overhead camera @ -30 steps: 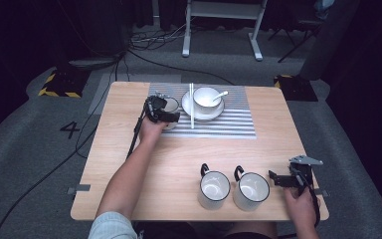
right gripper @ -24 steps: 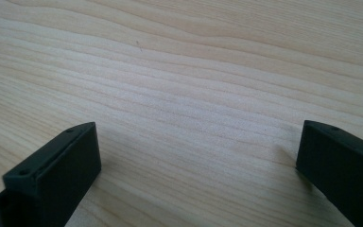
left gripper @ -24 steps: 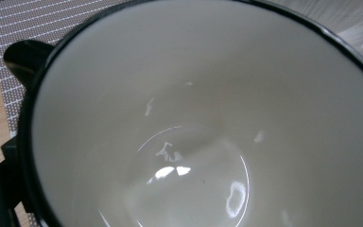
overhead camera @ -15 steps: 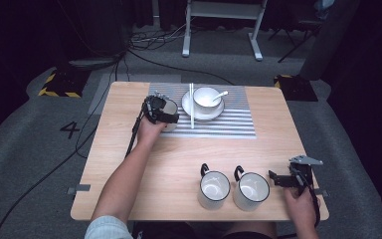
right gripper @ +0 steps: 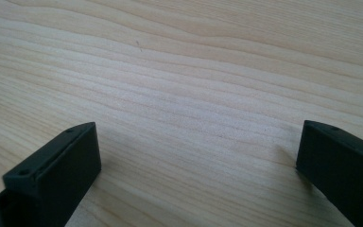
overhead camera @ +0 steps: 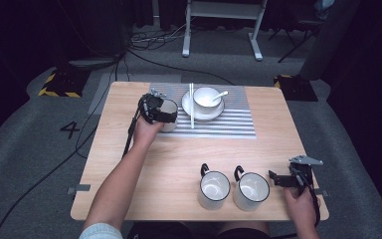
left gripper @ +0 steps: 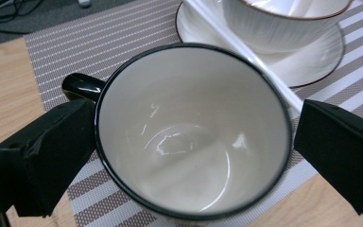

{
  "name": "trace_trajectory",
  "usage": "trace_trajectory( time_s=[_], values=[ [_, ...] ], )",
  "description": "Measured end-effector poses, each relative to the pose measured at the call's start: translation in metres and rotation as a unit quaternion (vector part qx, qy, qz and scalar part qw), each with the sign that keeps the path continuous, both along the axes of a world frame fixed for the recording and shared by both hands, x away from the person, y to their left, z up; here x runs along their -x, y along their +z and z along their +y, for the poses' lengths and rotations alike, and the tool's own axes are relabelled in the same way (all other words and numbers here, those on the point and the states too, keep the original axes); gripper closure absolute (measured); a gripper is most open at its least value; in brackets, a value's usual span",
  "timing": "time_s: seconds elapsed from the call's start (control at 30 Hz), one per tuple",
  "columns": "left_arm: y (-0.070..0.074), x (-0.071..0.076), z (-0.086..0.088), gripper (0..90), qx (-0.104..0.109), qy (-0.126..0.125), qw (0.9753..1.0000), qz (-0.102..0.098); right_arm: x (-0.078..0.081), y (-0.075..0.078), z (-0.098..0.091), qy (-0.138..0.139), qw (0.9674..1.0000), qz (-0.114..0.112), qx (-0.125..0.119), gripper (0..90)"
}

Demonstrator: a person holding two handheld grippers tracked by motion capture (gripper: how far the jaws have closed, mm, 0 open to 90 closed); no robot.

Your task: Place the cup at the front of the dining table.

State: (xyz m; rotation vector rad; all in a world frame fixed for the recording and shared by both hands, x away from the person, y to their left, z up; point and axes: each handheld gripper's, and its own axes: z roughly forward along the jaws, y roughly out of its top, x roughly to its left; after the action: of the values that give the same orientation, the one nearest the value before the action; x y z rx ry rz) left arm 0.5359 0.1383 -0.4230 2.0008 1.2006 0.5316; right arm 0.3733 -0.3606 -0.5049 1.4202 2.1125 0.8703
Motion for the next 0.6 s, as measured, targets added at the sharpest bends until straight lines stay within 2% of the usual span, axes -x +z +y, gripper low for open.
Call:
trace_trajectory(
  time_s=[0.03,0.07,0.1,0.17,0.27,0.4,0.57,0.6],
  values=[
    [0.006,0.008,0.001,0.1,0.002,-0.006,1.0,-0.006,0.0,0.0,0.0,0.0,1.0,0.001,0.0,0.8],
    [0.006,0.008,0.001,0.2,0.002,-0.006,1.0,-0.006,0.0,0.0,0.0,0.0,1.0,0.0,-0.001,0.8],
    [0.012,0.016,0.003,0.3,0.006,-0.01,0.9999,-0.008,0.0,0.0,0.0,0.0,1.0,0.0,0.0,0.8],
    [0.015,0.021,0.004,0.6,0.008,-0.012,0.9998,-0.013,0.0,0.0,0.0,0.0,1.0,0.0,0.0,0.8],
    [0.023,0.034,0.006,3.2,0.004,-0.012,0.9997,-0.022,0.0,0.0,0.0,0.0,1.0,0.0,0.0,0.8],
    [0.032,0.05,0.009,3.3,0.005,-0.024,0.9992,-0.031,0.0,0.0,0.0,-0.001,1.0,0.001,0.0,0.8],
    [0.043,0.071,0.015,3.4,0.022,-0.03,0.9987,-0.034,0.0,0.0,0.0,0.0,1.0,0.0,0.0,0.8],
    [0.044,0.075,0.017,3.5,0.019,-0.032,0.9987,-0.036,0.0,0.0,0.0,0.0,1.0,0.0,0.0,0.8]
  ],
)
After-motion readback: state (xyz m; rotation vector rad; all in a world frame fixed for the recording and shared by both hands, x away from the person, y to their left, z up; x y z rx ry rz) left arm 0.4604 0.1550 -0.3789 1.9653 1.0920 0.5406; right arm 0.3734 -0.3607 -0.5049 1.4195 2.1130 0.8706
